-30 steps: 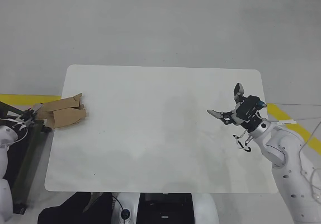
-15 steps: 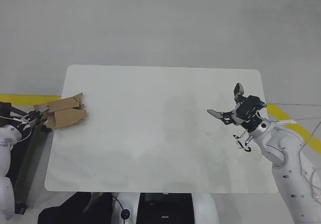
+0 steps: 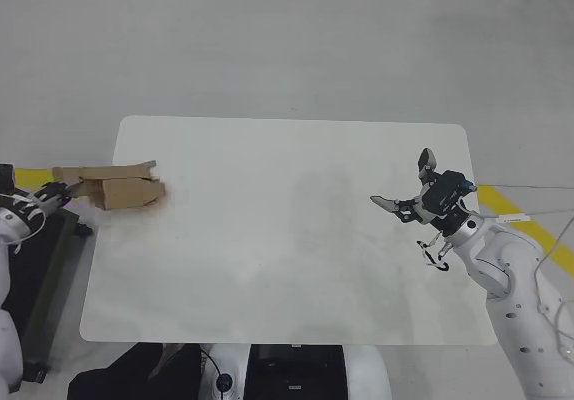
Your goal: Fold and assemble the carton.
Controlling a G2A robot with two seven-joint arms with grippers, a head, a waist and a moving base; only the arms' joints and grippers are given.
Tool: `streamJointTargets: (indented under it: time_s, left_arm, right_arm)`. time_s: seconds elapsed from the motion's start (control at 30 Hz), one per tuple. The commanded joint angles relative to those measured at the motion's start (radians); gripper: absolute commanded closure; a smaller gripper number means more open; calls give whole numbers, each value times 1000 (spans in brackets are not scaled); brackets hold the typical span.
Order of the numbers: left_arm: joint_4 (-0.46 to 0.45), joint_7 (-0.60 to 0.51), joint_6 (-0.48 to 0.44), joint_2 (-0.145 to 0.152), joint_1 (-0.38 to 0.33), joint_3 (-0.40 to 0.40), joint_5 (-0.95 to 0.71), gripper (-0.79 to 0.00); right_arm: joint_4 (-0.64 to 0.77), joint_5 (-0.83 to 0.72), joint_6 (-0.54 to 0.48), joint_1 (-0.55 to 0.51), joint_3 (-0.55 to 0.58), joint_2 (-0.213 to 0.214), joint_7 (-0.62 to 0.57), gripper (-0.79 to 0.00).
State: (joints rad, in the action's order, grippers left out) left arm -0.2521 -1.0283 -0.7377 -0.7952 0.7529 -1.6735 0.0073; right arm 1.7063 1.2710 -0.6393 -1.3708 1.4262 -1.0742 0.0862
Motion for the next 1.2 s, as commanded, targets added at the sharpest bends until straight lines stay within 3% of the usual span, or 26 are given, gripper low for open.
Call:
streamJointTargets:
  time_s: [0.0, 0.2, 0.47, 0.67, 1.17]
  left_arm:
    - [-16, -33, -10, -2, -9, -4, -31, 0]
    - [-118, -89, 35, -13, -13, 7, -138, 0]
    - [-315, -126, 72, -34, 34, 76, -268, 0]
    - [-411, -142, 88, -50, 51, 124, -357, 0]
    - [-651, -119, 107, -100, 59, 270, -456, 0]
  right_arm:
    - [0, 0, 0, 0, 0, 0, 0, -785]
    - [0, 0, 0, 0, 0, 0, 0, -785]
    - [0, 0, 0, 0, 0, 0, 0, -785]
    - [0, 0, 0, 0, 0, 0, 0, -785]
    - [0, 0, 0, 0, 0, 0, 0, -785]
